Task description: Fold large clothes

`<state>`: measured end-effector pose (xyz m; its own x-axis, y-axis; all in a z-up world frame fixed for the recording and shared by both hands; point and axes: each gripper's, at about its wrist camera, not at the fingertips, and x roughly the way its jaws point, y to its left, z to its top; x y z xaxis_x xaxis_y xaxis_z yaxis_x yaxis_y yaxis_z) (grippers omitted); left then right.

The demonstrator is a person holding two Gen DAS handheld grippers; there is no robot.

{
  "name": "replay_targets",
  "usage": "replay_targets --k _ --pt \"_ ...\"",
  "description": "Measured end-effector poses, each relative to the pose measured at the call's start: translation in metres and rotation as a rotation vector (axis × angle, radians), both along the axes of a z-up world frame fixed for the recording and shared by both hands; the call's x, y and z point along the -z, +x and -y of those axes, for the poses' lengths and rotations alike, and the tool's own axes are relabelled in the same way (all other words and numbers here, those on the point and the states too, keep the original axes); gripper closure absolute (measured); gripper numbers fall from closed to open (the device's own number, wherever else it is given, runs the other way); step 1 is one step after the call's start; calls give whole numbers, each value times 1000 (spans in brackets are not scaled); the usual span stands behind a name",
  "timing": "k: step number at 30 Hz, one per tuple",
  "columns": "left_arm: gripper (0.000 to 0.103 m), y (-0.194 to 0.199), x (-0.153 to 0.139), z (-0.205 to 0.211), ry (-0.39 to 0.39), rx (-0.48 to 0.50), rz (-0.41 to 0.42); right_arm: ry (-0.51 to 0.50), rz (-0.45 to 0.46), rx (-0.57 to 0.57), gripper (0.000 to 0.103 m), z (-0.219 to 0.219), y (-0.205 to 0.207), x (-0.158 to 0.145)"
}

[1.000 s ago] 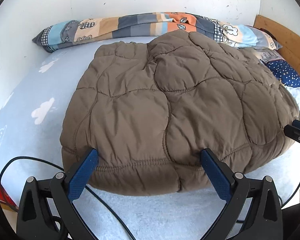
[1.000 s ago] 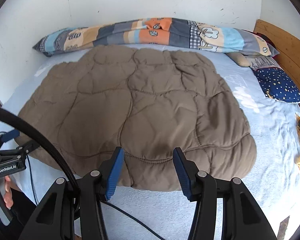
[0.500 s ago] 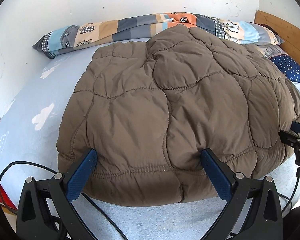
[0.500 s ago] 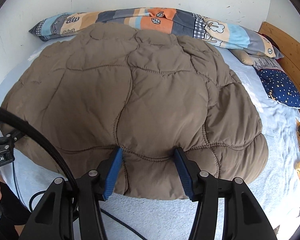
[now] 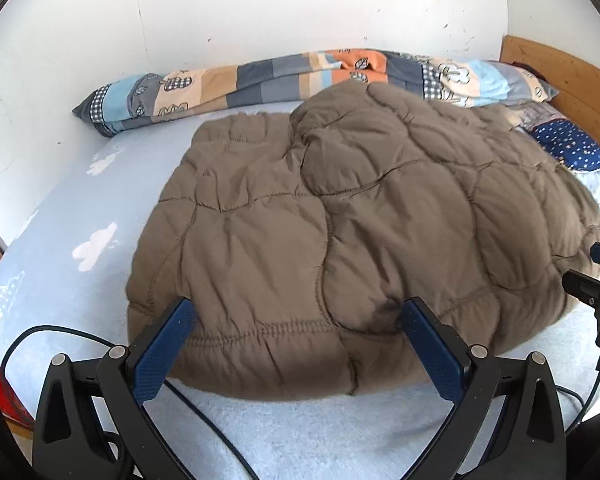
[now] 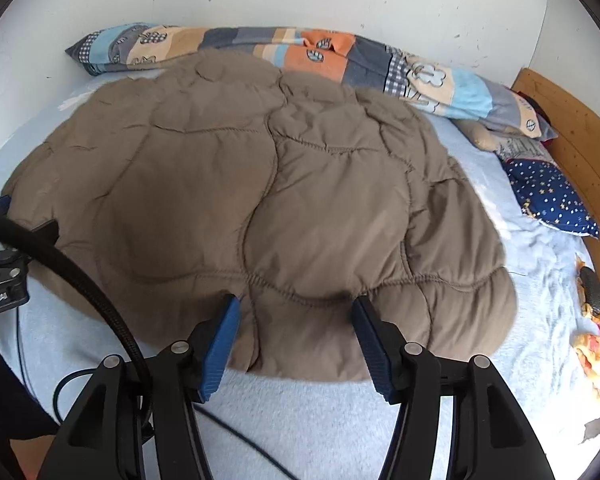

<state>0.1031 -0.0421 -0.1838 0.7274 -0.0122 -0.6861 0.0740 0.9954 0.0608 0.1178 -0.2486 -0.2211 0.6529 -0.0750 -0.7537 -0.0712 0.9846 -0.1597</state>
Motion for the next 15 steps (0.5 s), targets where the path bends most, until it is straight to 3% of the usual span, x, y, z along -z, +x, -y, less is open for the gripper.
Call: replay_targets --k 10,15 --pt "0 -64 -34 2 -39 16 64 -20 109 -3 35 -7 -54 -30" --pt "0 -92 -45 2 -45 23 50 3 150 -8 33 -6 -81 -43"
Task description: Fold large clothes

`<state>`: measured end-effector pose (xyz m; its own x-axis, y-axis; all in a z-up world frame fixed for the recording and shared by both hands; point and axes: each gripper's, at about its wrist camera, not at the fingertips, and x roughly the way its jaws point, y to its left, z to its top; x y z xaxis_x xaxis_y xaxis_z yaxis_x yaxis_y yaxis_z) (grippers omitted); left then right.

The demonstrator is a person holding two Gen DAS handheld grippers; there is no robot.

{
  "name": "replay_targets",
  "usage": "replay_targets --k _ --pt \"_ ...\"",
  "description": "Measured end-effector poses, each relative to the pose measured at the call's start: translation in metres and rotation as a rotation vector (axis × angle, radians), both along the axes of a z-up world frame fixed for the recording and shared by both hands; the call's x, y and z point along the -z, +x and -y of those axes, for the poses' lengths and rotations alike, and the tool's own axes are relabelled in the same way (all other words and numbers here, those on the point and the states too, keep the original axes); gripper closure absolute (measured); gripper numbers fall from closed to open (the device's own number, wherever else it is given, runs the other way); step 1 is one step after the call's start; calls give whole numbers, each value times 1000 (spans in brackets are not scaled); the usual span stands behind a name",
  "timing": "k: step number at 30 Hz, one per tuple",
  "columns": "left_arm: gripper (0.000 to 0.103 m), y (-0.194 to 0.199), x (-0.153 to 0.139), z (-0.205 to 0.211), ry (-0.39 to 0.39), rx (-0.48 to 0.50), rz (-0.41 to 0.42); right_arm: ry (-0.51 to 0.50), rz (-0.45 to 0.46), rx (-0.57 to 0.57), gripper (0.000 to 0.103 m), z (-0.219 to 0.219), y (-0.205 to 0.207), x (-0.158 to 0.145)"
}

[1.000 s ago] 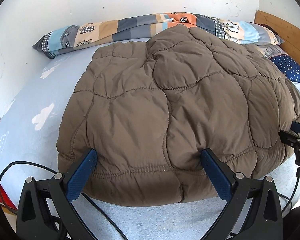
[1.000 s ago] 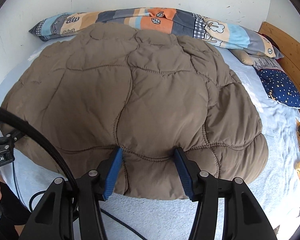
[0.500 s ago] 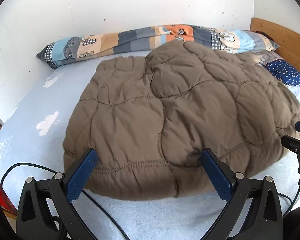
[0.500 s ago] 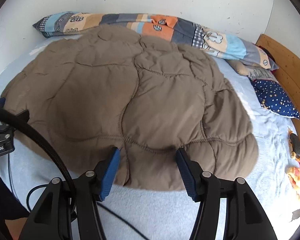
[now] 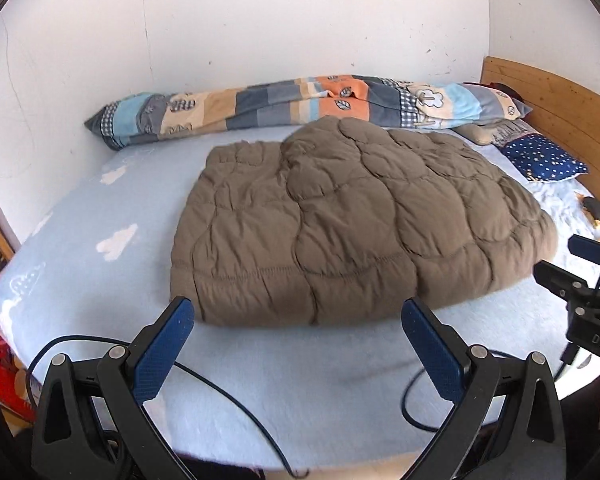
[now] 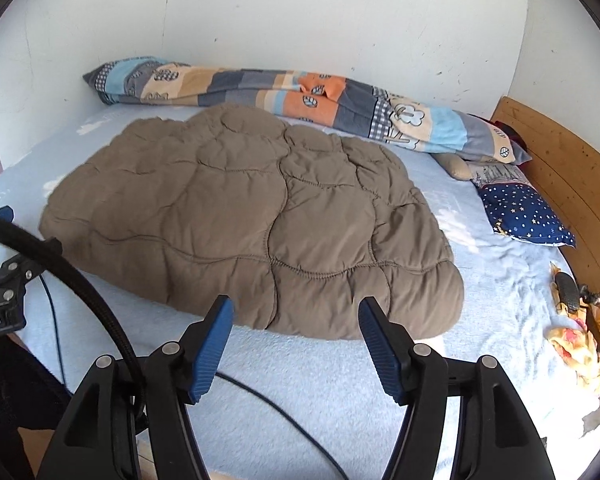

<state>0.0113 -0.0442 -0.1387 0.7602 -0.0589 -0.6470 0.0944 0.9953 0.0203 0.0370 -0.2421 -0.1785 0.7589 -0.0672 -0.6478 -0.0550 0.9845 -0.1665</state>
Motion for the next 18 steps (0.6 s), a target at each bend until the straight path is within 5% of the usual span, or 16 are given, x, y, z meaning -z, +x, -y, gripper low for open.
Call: replay_targets --k 8,18 --pt "0 -12 3 -1 15 -48 1 34 23 -27 31 -8 -31 -3" --pt "0 5 21 -4 33 -65 -53 6 -20 -18 30 -19 -21 13"
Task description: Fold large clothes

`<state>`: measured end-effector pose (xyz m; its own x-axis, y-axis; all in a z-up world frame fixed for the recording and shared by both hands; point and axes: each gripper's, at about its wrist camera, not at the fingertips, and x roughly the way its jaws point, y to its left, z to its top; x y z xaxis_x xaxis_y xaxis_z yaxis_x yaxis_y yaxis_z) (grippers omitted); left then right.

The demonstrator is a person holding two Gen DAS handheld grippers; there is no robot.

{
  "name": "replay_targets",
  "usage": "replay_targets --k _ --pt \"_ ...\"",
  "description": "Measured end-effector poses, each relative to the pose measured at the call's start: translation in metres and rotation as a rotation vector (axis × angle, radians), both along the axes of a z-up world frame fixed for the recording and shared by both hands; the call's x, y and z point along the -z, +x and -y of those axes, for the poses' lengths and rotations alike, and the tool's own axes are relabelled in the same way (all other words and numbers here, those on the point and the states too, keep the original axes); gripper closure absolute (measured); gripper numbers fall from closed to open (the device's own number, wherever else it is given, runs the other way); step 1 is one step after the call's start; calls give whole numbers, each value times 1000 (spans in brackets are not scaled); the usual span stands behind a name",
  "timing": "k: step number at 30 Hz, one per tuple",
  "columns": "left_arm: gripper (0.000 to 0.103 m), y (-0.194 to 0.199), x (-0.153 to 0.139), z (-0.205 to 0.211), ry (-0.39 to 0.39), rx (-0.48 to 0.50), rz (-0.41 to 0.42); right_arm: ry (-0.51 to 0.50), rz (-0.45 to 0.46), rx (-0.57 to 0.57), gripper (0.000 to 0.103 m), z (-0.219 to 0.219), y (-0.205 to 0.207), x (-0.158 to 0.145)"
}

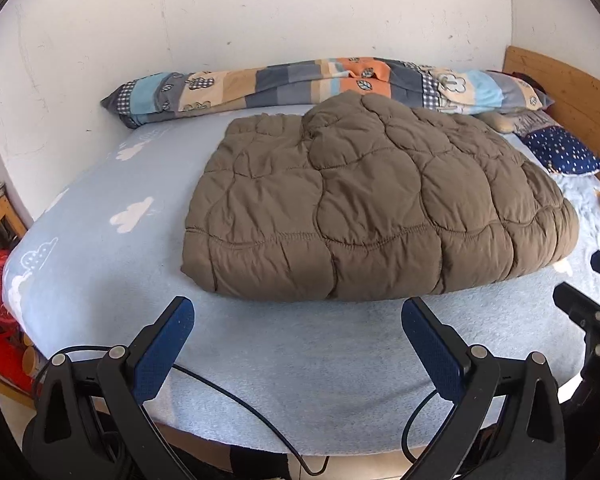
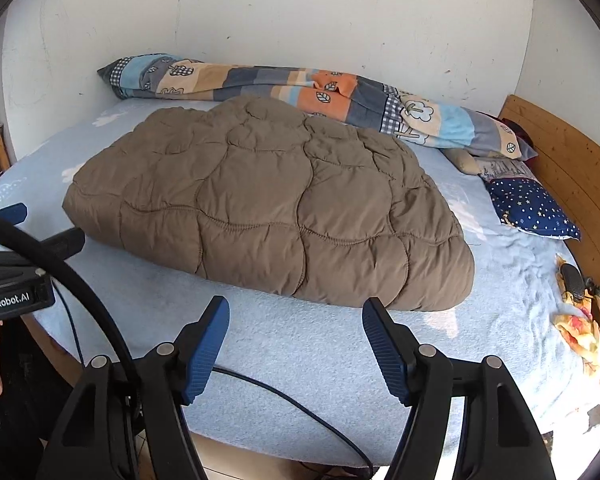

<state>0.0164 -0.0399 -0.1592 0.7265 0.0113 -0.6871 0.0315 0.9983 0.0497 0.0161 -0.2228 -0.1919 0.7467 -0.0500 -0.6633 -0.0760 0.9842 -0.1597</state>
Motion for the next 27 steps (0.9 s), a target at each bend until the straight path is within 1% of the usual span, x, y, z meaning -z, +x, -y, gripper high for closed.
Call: replay_targets --k 4,10,12,15,17,21,22,24,27 --pt "0 8 6 0 -20 17 -56 12 -13 12 29 1 8 3" --pt "0 14 6 -2 -44 22 -54 40 -36 40 29 8 19 8" --pt "0 17 7 -1 -39 22 -73 51 -45 52 28 11 22 10" --pt "0 23 11 4 -16 27 -133 70 -62 70 28 16 26 12" --pt "0 25 11 7 4 26 -154 80 -75 91 28 21 29 14" --pt "0 23 3 10 35 19 -116 112 -87 141 27 33 33 16" --pt "0 22 0 12 55 9 -101 117 -87 148 27 34 33 17" --pt "0 21 -5 14 81 7 -74 120 -86 154 27 35 32 17" --pt "0 21 -11 14 98 2 -42 111 -82 148 27 33 32 17"
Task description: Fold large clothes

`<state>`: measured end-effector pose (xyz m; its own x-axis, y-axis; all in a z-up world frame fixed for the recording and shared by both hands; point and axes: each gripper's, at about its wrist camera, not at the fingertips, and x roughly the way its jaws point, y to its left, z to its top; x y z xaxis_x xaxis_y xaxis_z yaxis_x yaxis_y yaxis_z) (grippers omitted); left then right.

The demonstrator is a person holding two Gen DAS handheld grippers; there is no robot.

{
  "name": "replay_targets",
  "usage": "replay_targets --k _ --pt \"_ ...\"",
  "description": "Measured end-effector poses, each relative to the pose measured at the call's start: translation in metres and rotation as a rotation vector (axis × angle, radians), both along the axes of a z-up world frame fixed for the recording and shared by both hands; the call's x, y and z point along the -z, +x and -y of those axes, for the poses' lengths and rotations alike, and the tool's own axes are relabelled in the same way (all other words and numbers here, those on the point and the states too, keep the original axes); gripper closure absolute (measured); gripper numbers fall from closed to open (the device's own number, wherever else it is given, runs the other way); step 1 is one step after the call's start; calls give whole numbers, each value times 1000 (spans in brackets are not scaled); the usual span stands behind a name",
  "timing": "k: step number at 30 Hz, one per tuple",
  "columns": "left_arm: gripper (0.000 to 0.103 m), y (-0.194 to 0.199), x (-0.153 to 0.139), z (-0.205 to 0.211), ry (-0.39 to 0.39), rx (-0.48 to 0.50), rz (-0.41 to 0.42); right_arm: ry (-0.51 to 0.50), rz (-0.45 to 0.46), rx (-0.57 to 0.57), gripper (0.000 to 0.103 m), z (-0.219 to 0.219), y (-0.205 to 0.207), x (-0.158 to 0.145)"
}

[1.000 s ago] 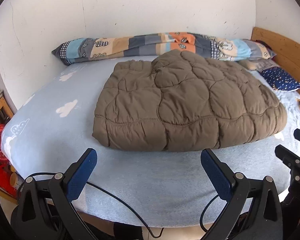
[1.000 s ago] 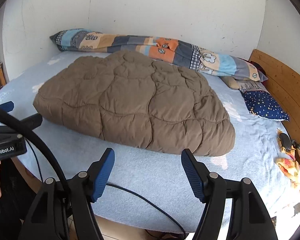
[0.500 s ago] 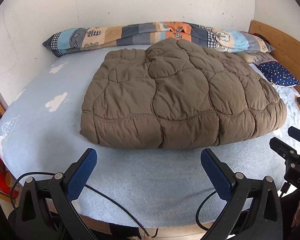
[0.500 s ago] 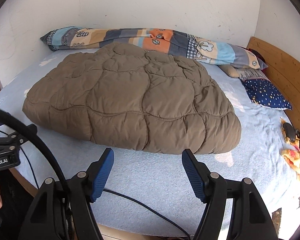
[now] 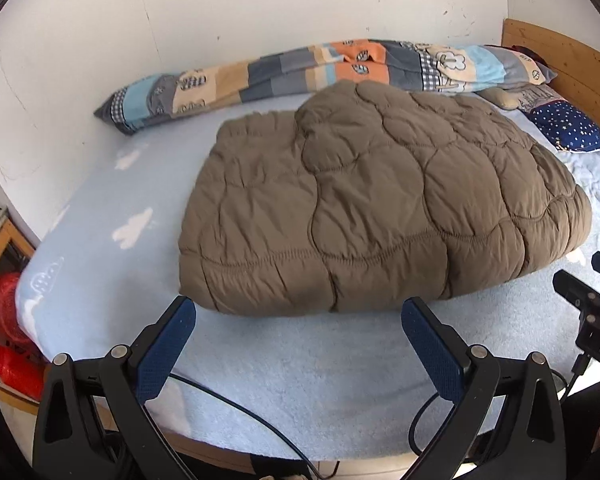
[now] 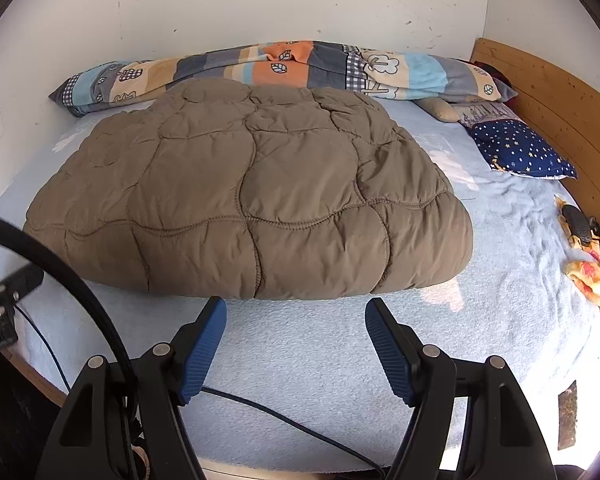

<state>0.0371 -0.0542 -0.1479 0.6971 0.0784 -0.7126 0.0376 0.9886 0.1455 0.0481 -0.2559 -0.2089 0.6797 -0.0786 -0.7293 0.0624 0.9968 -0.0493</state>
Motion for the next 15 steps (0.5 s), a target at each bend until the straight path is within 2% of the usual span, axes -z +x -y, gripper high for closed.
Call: replay_targets --k 3,6,15 --pt "0 -1 -5 -4 28 -47 39 -6 1 -1 26 -1 0 0" --pt "0 3 -4 -11 24 -82 31 -3 0 -1 26 1 1 0" --pt "0 10 6 -12 25 -77 -13 -17 3 -11 23 0 0 -3"
